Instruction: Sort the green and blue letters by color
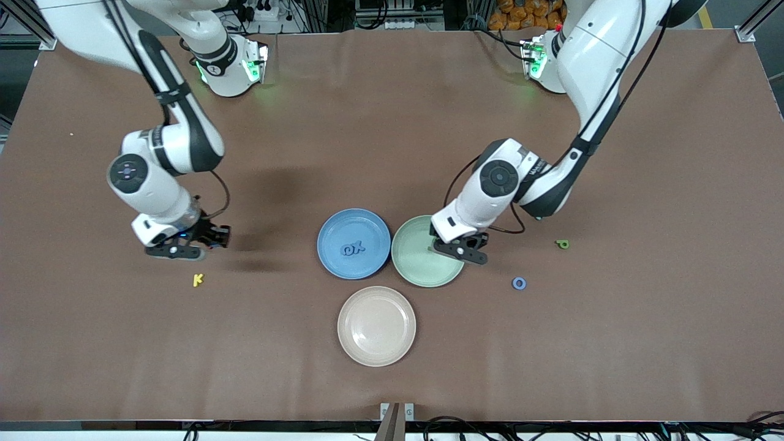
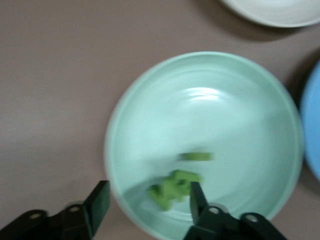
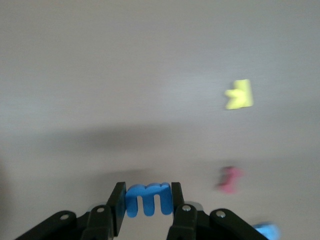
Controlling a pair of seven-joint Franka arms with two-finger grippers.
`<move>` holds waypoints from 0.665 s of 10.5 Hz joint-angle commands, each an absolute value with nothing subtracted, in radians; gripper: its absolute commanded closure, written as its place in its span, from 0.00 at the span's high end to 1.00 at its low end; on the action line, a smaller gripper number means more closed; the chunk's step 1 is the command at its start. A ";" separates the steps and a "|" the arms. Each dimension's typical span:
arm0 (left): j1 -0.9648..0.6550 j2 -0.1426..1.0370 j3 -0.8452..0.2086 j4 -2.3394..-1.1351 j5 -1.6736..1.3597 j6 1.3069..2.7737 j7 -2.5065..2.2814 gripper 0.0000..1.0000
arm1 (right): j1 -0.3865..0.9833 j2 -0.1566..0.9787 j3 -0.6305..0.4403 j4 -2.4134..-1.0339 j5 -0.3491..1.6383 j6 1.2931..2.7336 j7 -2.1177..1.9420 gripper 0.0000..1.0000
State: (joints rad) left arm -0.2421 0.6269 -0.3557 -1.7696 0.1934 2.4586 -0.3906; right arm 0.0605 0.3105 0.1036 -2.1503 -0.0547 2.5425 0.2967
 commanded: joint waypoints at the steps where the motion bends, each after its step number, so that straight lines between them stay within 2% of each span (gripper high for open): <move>1: -0.169 0.523 -0.287 -1.781 0.181 2.248 -0.288 1.00 | 0.231 0.359 0.097 -2.045 0.101 2.530 0.398 0.14; 5: -0.091 0.482 -0.249 -1.873 0.170 2.241 -0.271 1.00 | 0.405 0.506 0.095 -1.856 0.092 2.540 0.566 0.15; 6: -0.081 0.471 -0.226 -1.909 0.170 2.276 -0.279 1.00 | 0.428 0.543 0.095 -1.826 0.091 2.545 0.577 0.16; 7: -0.052 0.441 -0.203 -2.002 0.172 2.387 -0.259 1.00 | 0.449 0.570 0.095 -1.801 0.091 2.546 0.580 0.16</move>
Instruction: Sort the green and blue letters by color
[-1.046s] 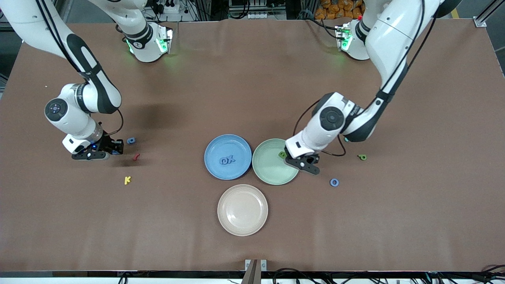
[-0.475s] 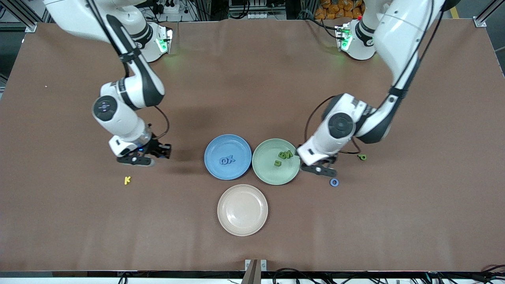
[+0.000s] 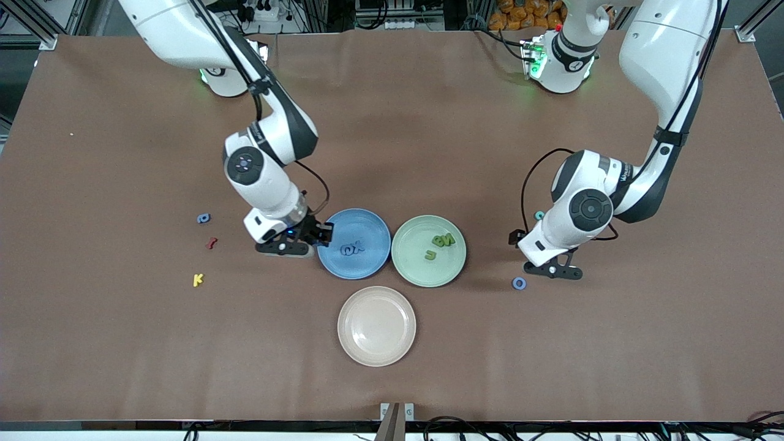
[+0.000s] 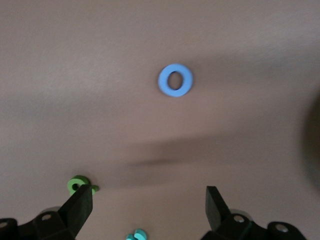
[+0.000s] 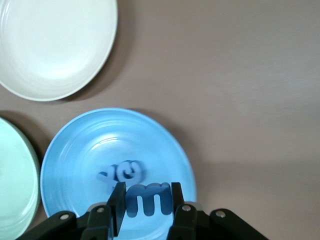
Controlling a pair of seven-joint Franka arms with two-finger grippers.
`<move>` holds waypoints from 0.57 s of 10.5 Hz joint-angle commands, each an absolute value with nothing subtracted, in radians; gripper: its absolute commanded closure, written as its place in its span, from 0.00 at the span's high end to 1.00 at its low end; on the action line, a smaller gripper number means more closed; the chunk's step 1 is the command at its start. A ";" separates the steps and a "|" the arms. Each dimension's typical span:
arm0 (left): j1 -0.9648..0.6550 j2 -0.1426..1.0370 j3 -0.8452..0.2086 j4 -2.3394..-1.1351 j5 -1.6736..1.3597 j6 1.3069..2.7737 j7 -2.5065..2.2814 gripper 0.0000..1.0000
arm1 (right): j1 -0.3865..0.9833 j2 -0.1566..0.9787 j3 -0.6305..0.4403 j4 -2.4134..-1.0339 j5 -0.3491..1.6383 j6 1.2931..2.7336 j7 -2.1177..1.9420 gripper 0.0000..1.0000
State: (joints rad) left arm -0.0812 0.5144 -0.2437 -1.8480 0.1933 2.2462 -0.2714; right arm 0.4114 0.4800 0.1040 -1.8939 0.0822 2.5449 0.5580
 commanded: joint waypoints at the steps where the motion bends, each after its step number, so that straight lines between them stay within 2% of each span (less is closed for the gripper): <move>1: -0.049 0.419 -0.180 -2.082 0.172 2.484 -0.253 1.00 | 0.463 0.575 0.095 -1.798 0.091 2.546 0.583 0.22; 3: -0.037 0.405 -0.172 -2.126 0.172 2.506 -0.252 1.00 | 0.472 0.569 0.094 -1.793 0.091 2.545 0.650 1.00; 6: -0.018 0.379 -0.170 -2.209 0.172 2.603 -0.252 1.00 | 0.425 0.545 0.084 -1.807 0.089 2.526 0.603 1.00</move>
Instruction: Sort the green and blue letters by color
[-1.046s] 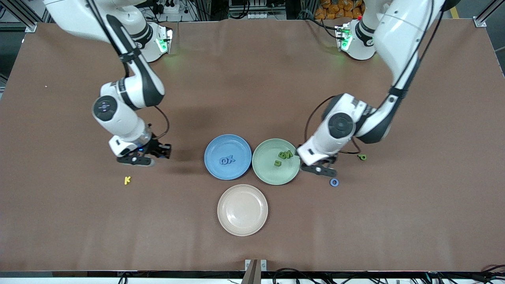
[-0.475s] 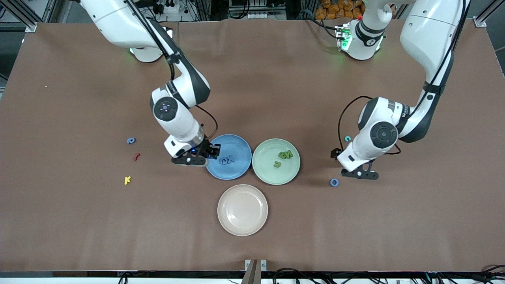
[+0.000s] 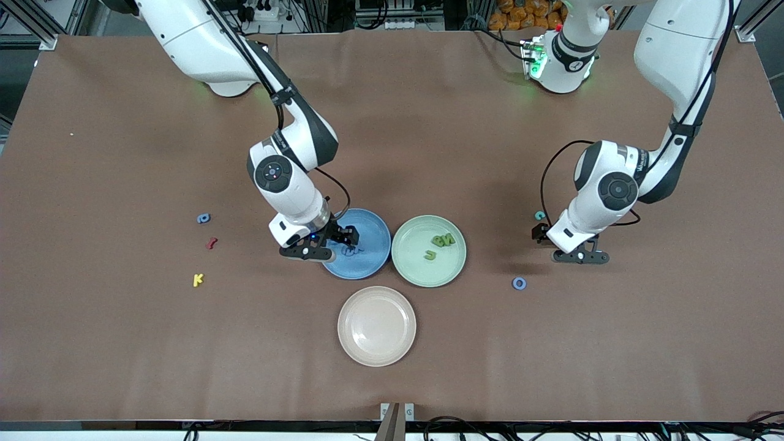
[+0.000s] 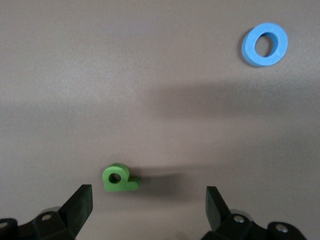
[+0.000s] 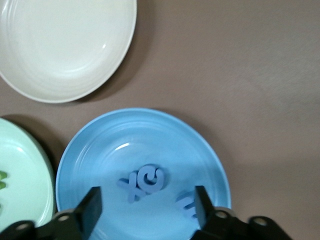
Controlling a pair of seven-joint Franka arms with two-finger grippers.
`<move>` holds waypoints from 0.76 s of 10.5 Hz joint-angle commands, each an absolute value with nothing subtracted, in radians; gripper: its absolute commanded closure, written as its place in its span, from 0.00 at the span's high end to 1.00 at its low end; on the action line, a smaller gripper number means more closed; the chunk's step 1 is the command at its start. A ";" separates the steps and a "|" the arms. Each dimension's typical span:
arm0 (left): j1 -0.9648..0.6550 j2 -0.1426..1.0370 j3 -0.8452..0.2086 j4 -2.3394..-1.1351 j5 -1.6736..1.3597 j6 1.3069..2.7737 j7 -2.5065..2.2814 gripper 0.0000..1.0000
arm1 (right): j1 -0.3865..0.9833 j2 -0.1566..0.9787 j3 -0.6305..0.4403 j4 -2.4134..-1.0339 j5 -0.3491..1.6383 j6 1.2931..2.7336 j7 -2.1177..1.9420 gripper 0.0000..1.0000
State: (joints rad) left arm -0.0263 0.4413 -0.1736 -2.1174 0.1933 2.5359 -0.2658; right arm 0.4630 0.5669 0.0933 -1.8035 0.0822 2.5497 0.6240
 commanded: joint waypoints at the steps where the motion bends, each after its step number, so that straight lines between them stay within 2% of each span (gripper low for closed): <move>1: -0.012 0.377 -0.163 -2.221 0.182 2.623 -0.241 0.96 | 0.390 0.514 0.084 -1.843 0.087 2.508 0.539 1.00; 2: -0.009 0.379 -0.146 -2.227 0.183 2.637 -0.182 0.92 | 0.356 0.477 0.084 -1.882 0.087 2.491 0.481 1.00; 6: -0.002 0.394 -0.107 -2.226 0.184 2.649 -0.029 0.85 | 0.126 0.329 0.089 -2.110 0.083 2.485 0.119 1.00; 8: -0.003 0.413 -0.107 -2.221 0.184 2.663 -0.029 0.82 | 0.049 0.295 0.086 -2.176 0.063 2.485 0.034 1.00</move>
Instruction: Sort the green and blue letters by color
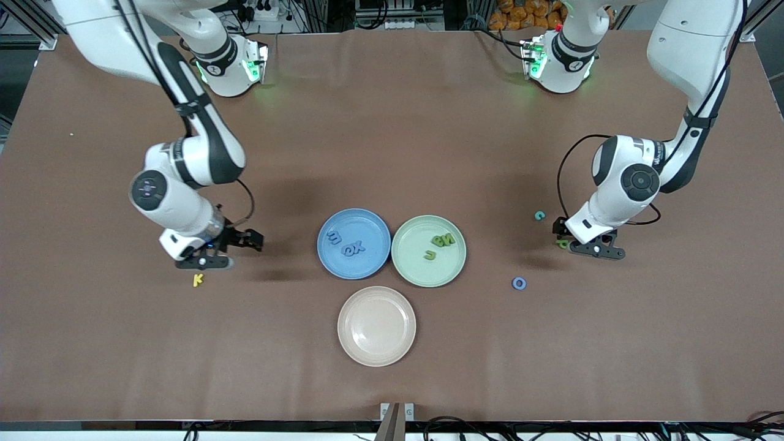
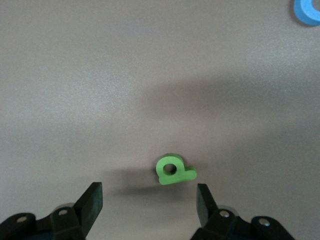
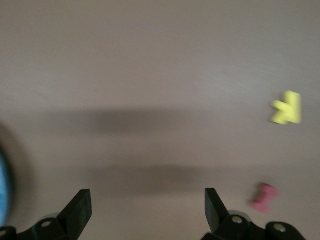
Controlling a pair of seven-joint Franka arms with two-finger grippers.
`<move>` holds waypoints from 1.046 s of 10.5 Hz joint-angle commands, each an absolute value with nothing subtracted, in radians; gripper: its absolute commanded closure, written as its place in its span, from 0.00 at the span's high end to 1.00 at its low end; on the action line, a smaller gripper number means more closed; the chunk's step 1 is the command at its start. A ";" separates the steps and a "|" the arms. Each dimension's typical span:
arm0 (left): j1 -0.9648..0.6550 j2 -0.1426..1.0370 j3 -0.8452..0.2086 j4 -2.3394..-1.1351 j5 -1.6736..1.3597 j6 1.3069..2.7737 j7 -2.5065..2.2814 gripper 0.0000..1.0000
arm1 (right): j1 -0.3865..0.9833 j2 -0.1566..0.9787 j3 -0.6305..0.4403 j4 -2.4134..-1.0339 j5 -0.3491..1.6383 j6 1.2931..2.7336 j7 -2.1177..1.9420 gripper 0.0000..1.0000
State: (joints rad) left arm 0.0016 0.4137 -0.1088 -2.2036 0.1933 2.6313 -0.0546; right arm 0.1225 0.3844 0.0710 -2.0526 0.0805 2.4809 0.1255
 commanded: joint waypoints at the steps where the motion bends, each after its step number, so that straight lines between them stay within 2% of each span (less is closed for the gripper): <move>1: -0.008 0.422 -0.107 -2.218 0.184 2.671 -0.028 0.82 | -0.016 0.288 0.089 -2.206 0.014 2.496 -0.004 1.00; 4: -0.014 0.445 -0.107 -2.207 0.184 2.694 -0.026 0.78 | -0.099 0.229 0.089 -2.304 -0.058 2.506 -0.060 1.00; 6: -0.014 0.465 -0.107 -2.186 0.184 2.694 -0.025 0.77 | -0.147 0.222 0.089 -2.399 -0.060 2.644 -0.118 1.00; 11: -0.014 0.466 -0.107 -2.181 0.184 2.694 -0.021 0.56 | -0.153 0.274 0.087 -2.470 -0.060 2.767 -0.130 1.00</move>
State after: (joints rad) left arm -0.0093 0.4604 -0.1109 -2.1956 0.1934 2.6845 -0.0525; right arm -0.1381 0.2657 0.0738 -2.4253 -0.0468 2.6981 -0.1254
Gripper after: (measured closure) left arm 0.352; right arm 0.000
